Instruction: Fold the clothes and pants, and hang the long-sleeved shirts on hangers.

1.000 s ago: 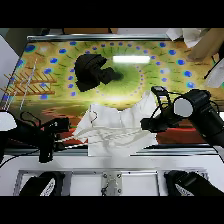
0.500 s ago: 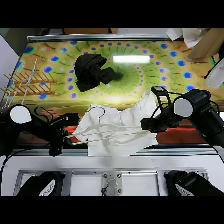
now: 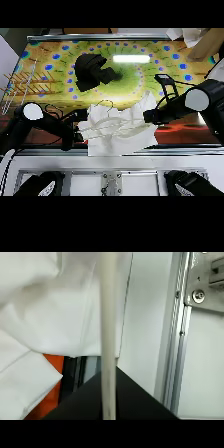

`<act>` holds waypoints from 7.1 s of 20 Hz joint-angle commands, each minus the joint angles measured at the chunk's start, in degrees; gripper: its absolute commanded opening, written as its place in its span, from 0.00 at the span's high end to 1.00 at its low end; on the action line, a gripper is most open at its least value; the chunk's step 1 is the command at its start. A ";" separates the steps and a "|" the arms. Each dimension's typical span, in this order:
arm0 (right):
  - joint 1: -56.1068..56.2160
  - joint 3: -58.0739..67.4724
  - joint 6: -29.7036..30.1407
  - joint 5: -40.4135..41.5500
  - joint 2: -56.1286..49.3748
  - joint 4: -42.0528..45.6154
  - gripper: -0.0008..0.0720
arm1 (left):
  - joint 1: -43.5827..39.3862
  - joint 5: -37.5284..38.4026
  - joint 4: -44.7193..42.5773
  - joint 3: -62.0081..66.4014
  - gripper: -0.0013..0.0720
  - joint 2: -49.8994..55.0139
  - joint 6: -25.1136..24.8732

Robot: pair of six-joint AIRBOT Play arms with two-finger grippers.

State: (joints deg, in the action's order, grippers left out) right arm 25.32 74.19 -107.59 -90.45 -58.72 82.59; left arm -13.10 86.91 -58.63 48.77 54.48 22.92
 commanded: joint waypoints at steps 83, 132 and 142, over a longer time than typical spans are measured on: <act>-28.52 6.14 58.45 3.82 5.97 -38.56 0.02 | -2.60 -9.51 10.88 0.00 0.96 5.84 -10.71; -39.08 -23.54 115.97 -9.99 -17.51 -63.65 0.02 | 2.73 -6.34 19.17 0.02 0.96 10.36 -22.67; -50.58 -18.71 112.06 -10.14 -10.99 -63.71 0.02 | 2.73 -6.60 19.17 0.02 0.96 10.40 -22.77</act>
State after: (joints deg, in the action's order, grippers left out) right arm -21.30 54.35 6.83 -100.55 -72.31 18.96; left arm -10.41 80.51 -39.13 48.77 64.84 0.19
